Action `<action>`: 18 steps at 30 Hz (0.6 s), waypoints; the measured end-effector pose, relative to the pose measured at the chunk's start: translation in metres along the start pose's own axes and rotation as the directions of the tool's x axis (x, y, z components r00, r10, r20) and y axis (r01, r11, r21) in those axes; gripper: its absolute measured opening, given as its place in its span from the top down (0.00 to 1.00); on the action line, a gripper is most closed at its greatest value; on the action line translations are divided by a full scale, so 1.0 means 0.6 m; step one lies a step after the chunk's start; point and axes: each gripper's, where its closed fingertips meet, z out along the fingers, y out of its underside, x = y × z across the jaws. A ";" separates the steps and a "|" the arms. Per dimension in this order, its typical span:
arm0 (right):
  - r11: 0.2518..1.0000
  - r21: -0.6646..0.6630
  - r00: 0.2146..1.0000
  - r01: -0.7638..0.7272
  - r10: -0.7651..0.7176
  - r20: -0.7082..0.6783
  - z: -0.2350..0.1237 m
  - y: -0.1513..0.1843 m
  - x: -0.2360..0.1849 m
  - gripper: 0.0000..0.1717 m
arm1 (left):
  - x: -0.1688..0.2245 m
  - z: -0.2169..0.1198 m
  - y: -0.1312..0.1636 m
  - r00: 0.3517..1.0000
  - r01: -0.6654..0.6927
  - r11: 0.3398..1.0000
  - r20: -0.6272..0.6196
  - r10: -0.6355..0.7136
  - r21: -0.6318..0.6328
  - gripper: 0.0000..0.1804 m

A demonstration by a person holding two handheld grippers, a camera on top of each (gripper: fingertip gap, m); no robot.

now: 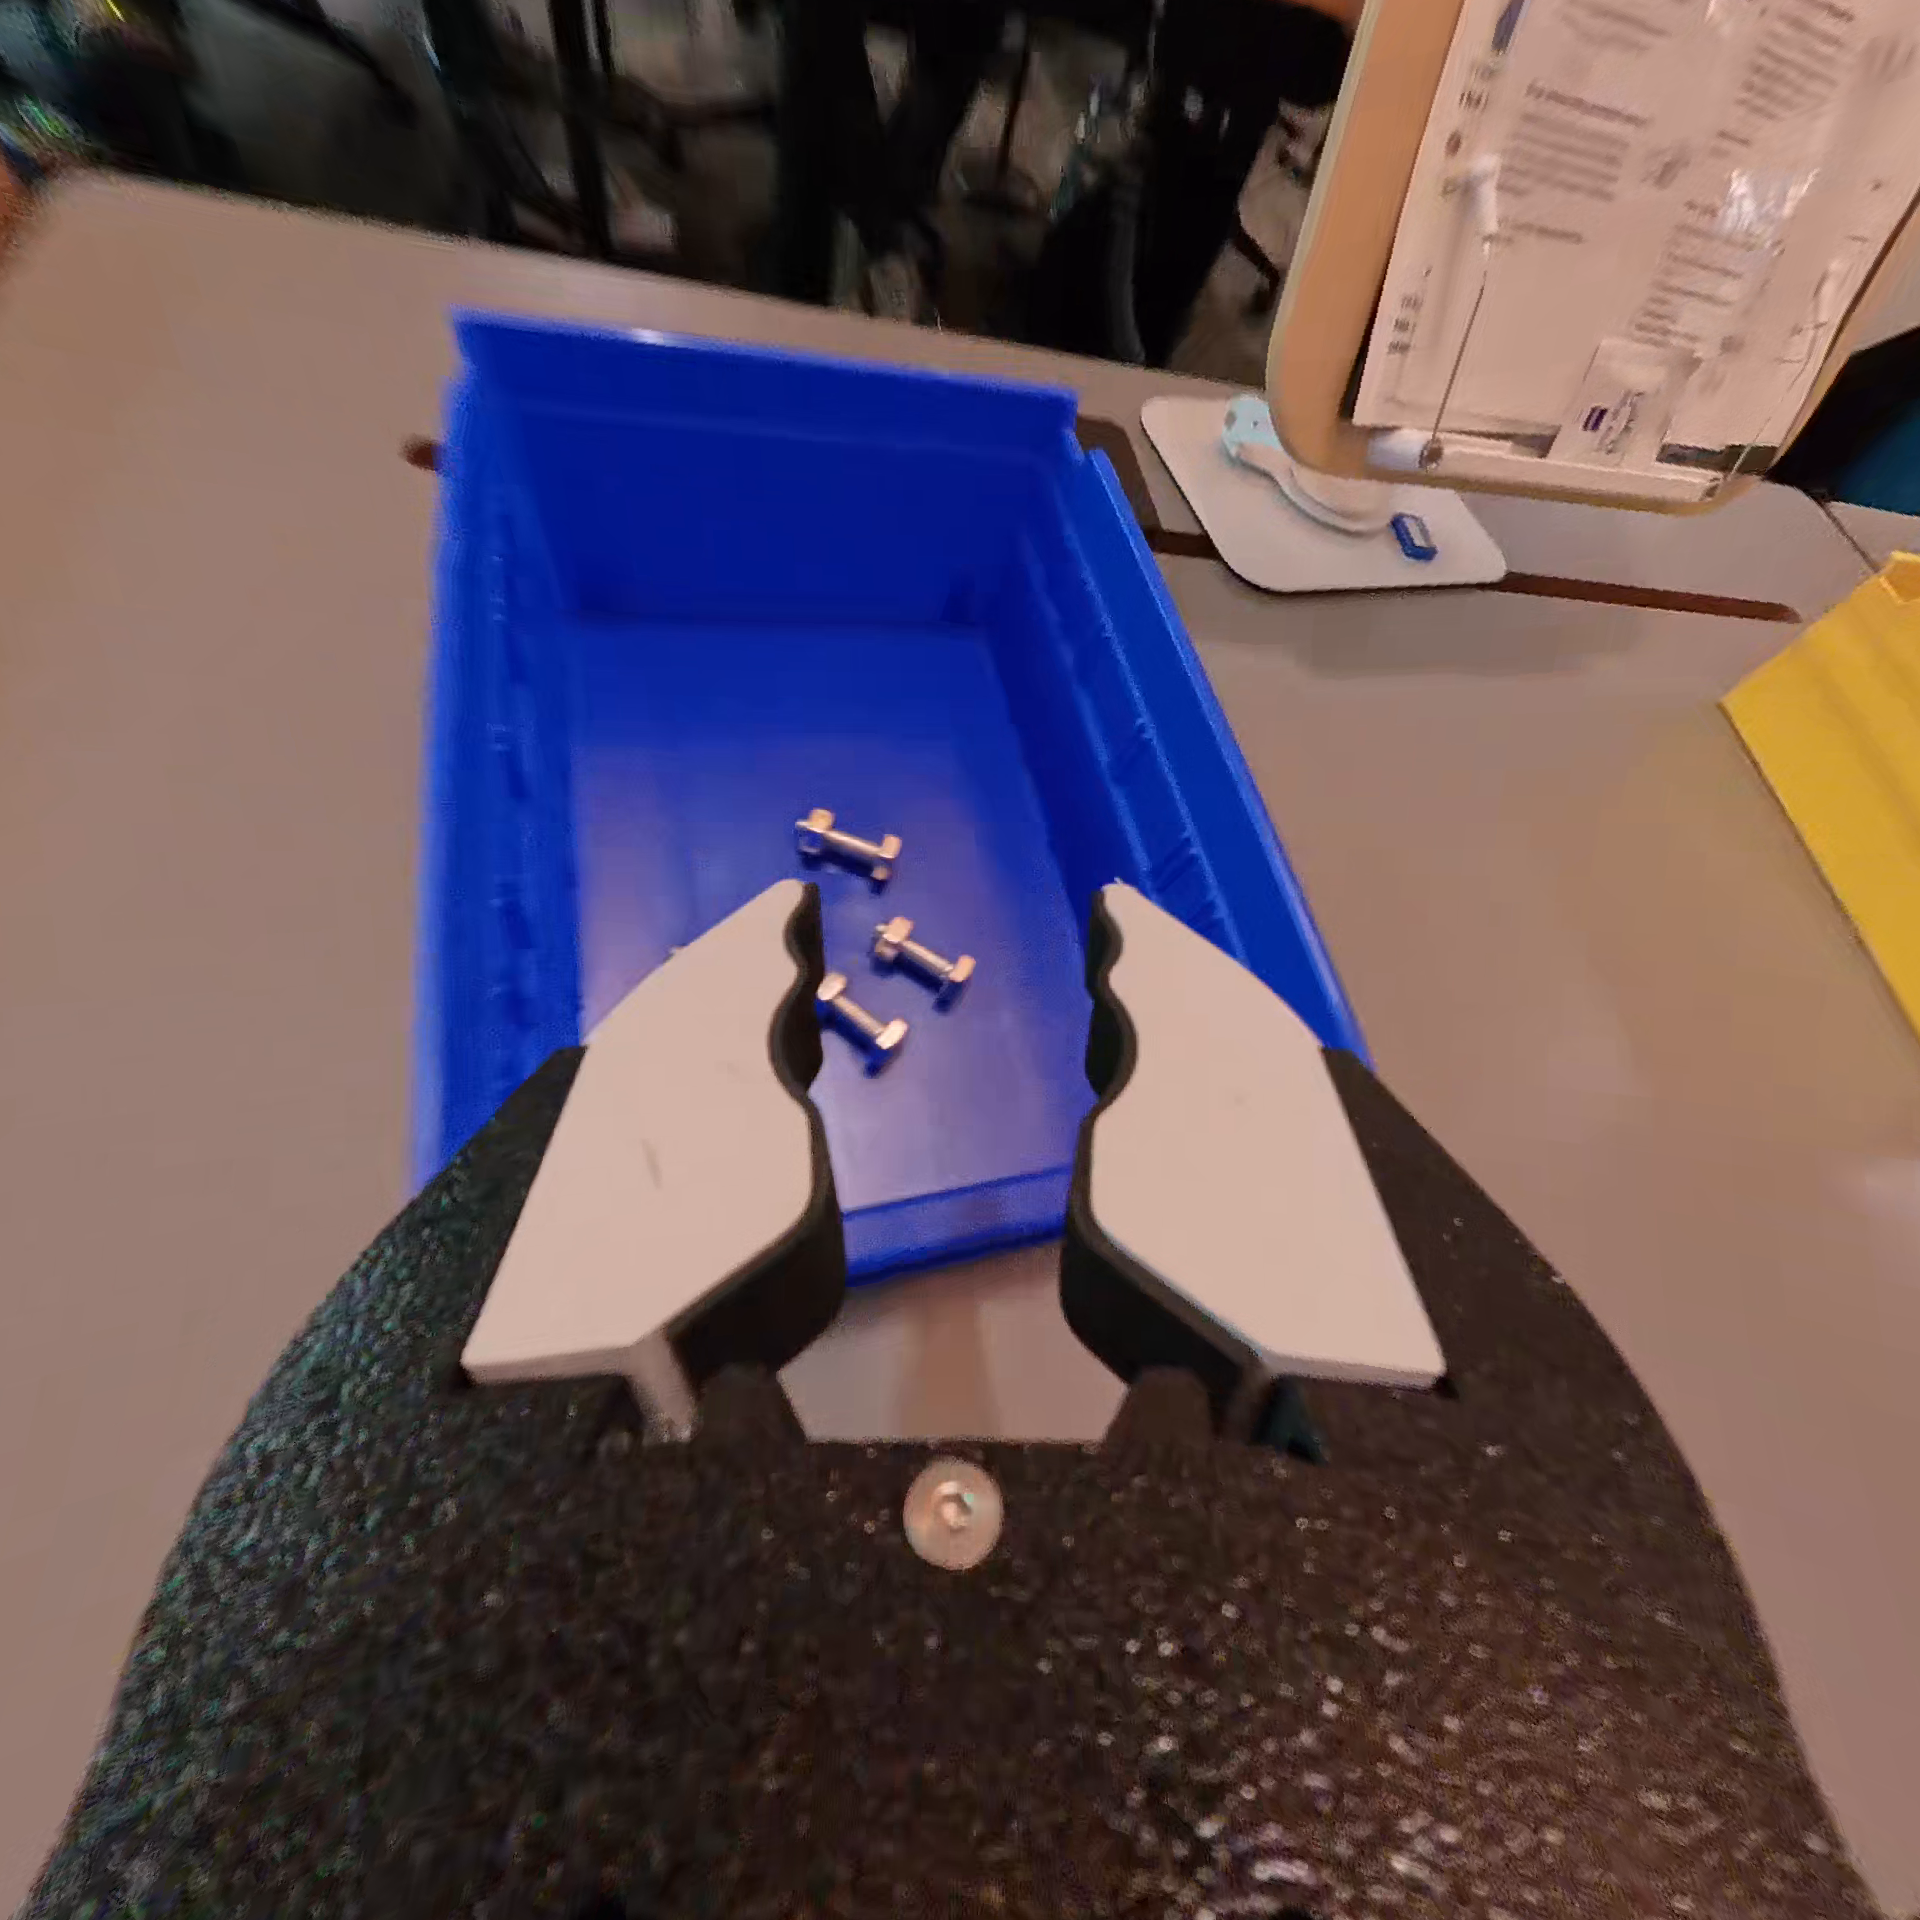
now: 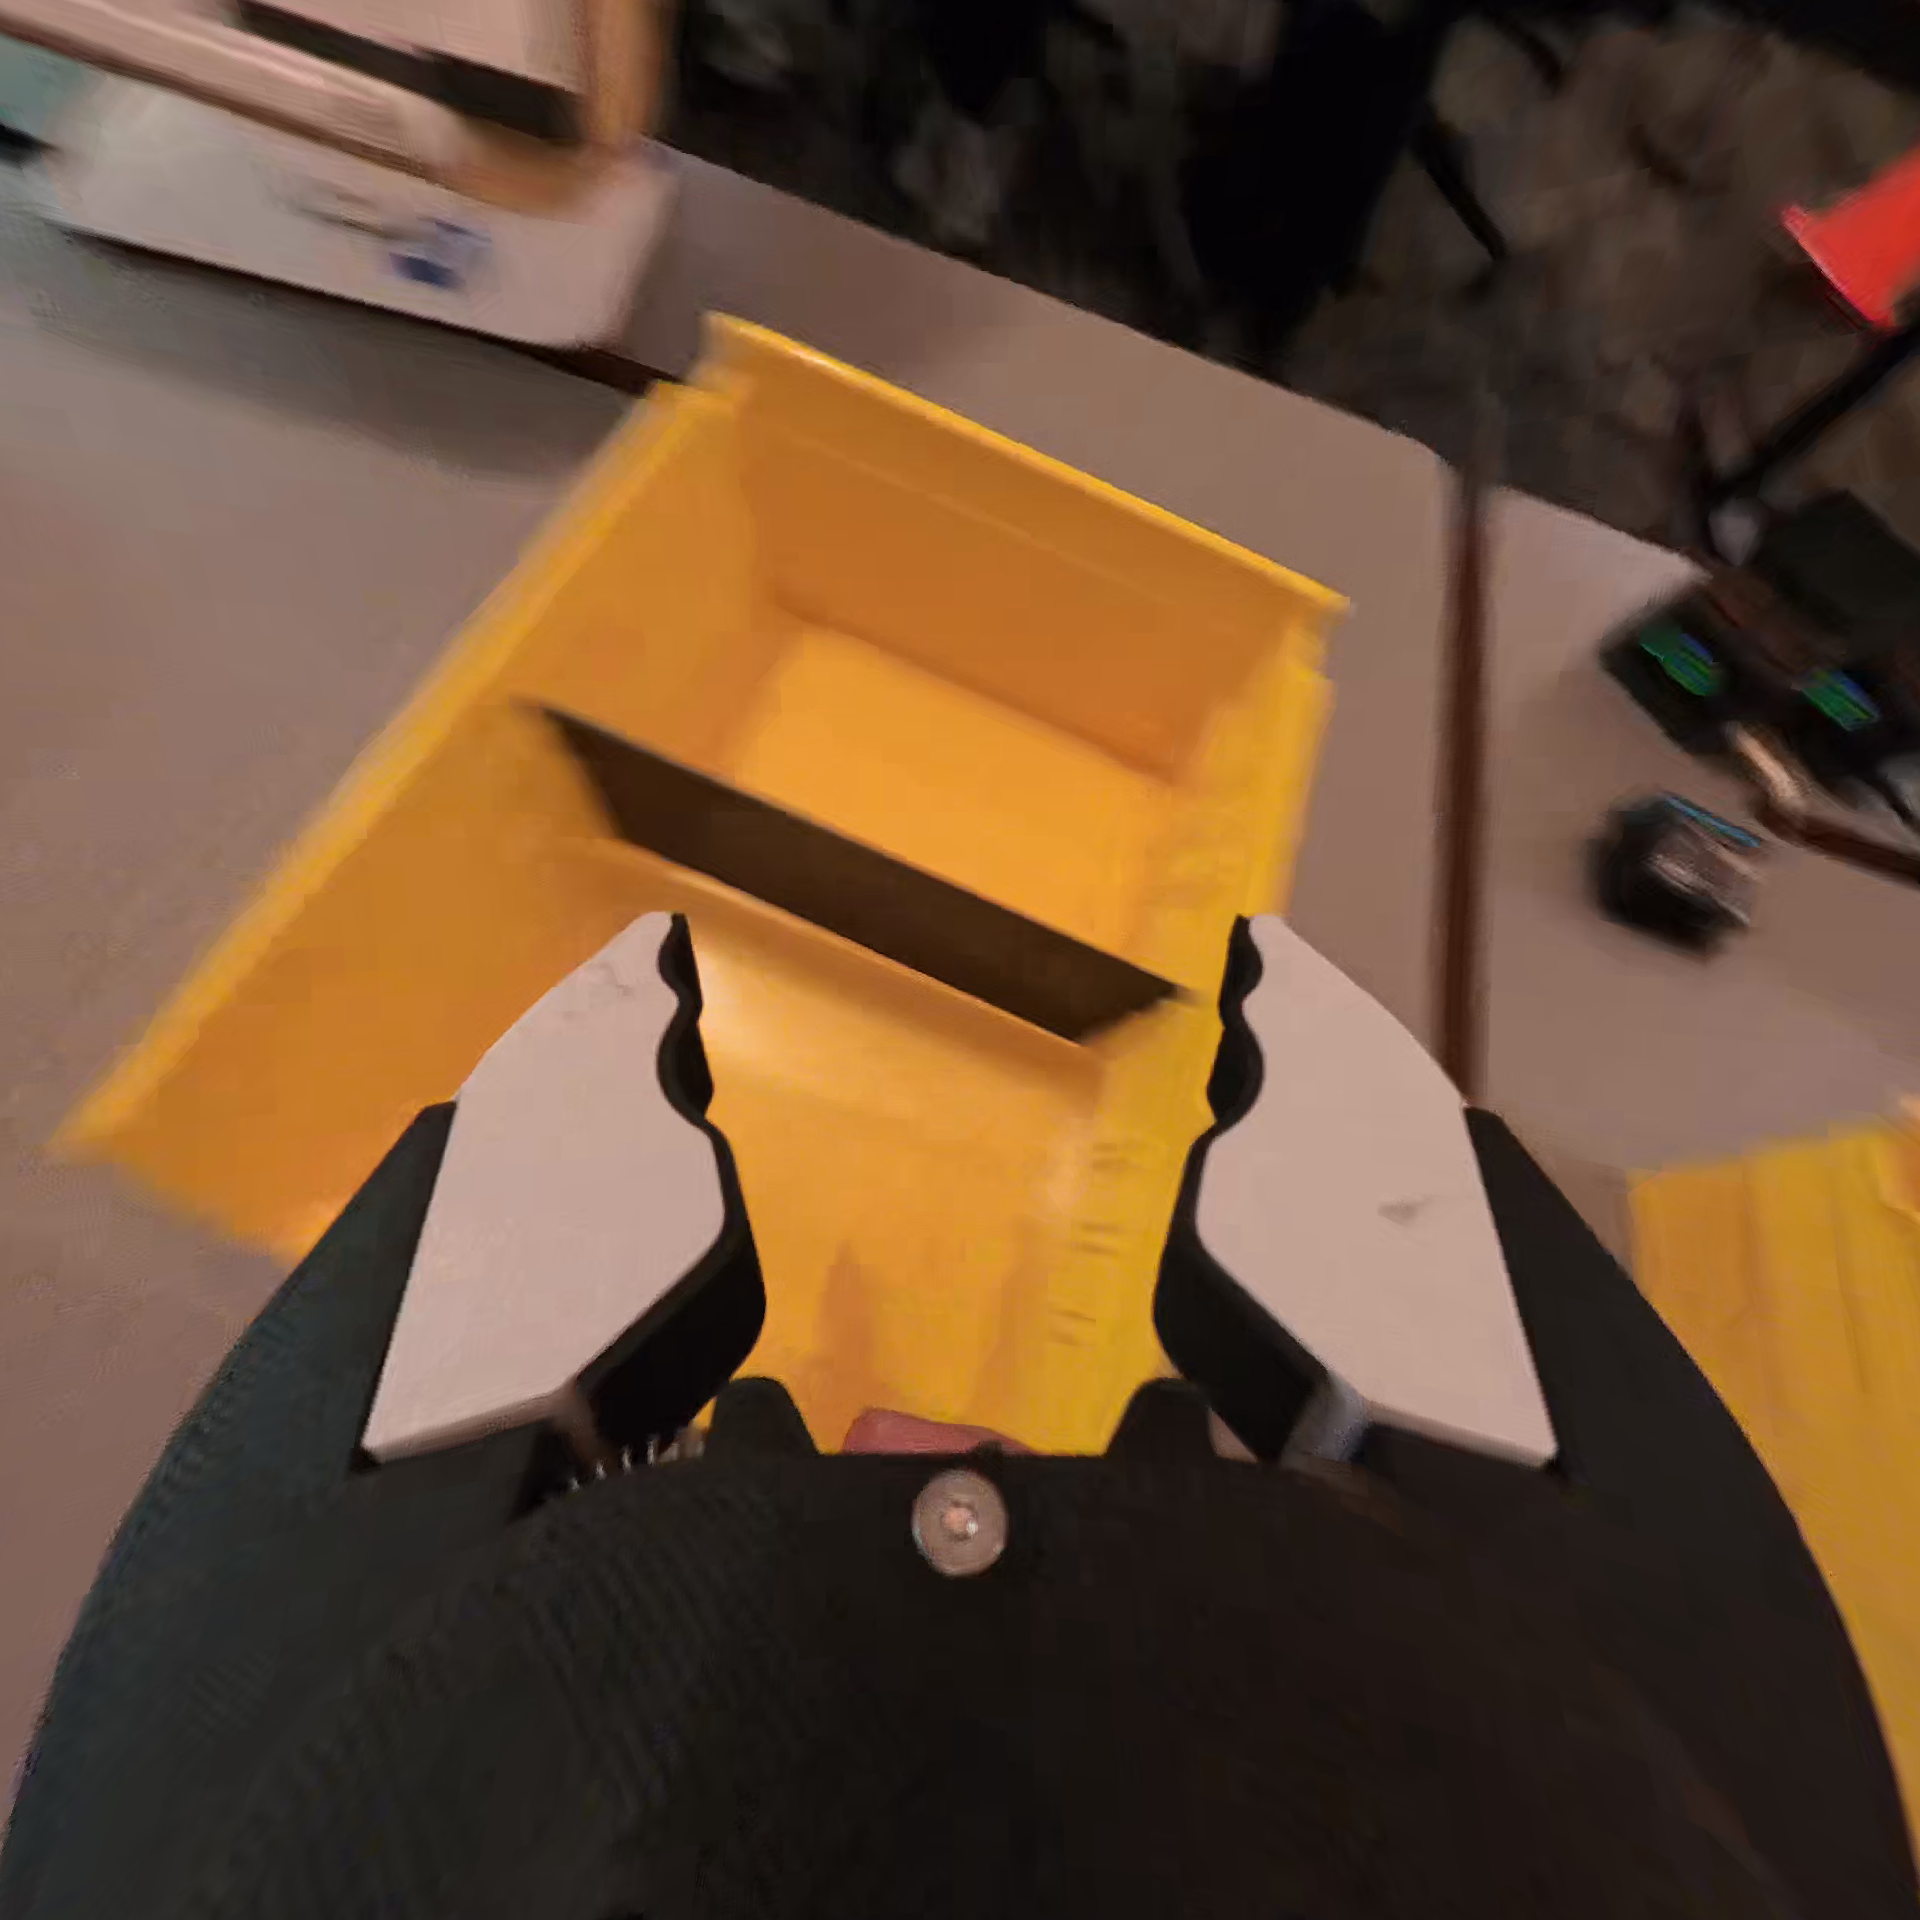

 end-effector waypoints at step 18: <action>0.888 0.360 0.862 0.287 -0.403 0.307 -0.020 -0.014 -0.381 0.54 | -0.070 0.240 0.087 0.802 0.586 0.727 0.379 -0.461 -0.356 0.73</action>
